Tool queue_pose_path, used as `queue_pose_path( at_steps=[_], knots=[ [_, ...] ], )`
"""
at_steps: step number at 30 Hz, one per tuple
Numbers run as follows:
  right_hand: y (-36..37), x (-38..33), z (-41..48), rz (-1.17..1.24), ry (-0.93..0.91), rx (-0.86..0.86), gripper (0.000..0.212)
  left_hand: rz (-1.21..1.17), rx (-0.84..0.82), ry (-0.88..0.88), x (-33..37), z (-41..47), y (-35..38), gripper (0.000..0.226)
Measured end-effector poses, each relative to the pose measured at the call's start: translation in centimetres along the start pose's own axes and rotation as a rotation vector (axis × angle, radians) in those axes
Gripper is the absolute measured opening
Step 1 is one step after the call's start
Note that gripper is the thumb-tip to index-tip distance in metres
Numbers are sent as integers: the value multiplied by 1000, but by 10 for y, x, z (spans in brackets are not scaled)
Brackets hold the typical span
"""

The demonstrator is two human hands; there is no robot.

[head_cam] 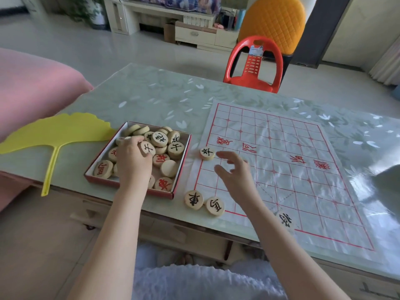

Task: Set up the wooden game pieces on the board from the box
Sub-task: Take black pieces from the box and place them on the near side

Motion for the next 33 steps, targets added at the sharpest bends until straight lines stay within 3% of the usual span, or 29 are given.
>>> queue_pose_path(
  at_steps=[6, 10, 14, 19, 23, 28, 33],
  knots=[
    [62, -38, 43, -108, -122, -60, 40, 83, -45, 64, -13, 21, 11, 38],
    [93, -42, 65, -391, -162, -110, 48, 251, -156, 147, -19, 23, 14, 43],
    [104, -35, 76, -550, -199, -51, 47, 166, -127, 136, -25, 25, 12, 43],
    [101, -36, 75, -444, -181, -39, 53, -45, -117, 21, -8, 15, 1, 59],
    [75, -34, 62, -96, -75, 20, 54, -134, -154, 36, 1, 3, -8, 55],
    [21, -10, 29, 22, -11, -34, 54, -216, -360, 57, 32, -40, 4, 52],
    [-29, 27, -15, 41, 93, 16, 58, -187, -526, 153, 66, -87, 27, 55]
  ],
)
Point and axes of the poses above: each hand's wrist, its own z-axis towards the middle knuckle, its own y-axis out of the palm, x = y × z, the point moved 1 cm from there along z, towards the middle knuckle, and after that the axes turned 8 degrees about -z, right-handed, at the moved point
